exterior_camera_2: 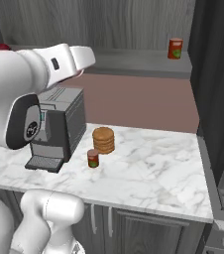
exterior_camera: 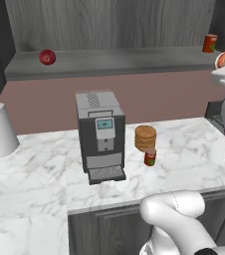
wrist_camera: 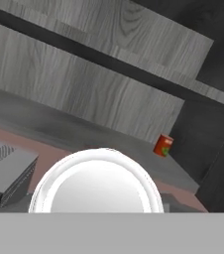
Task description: Pick the cans from the counter and place them in their designated side in the cabinet.
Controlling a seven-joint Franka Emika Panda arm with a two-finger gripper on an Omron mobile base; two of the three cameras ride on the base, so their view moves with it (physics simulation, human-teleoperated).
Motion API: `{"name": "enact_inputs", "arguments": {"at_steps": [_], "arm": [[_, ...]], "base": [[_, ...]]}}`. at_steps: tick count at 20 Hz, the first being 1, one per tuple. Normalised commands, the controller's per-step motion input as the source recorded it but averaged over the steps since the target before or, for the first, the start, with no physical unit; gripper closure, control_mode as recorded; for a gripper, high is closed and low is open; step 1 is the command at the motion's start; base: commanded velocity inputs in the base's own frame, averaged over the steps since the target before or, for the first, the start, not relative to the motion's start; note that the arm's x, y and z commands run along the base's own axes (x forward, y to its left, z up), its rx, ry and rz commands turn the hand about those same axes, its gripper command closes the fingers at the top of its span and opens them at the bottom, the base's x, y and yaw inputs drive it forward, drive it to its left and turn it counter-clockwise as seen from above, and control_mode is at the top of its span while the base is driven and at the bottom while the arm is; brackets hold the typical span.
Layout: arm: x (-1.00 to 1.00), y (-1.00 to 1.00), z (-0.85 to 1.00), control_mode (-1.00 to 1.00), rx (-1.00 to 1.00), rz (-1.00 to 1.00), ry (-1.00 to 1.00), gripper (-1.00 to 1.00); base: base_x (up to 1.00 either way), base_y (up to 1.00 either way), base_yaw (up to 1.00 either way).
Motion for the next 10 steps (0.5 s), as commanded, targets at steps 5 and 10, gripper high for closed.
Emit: {"name": "enact_inputs", "arguments": {"at_steps": [5,10], "arm": [[0.28,-0.15,0.03,-1.0,0.0,0.0,0.0,1.0],[0.28,-0.12,0.01,-1.0,0.0,0.0,0.0,1.0]], "base": [[0.0,0.0,0.0],[0.0,0.0,0.0]]}}
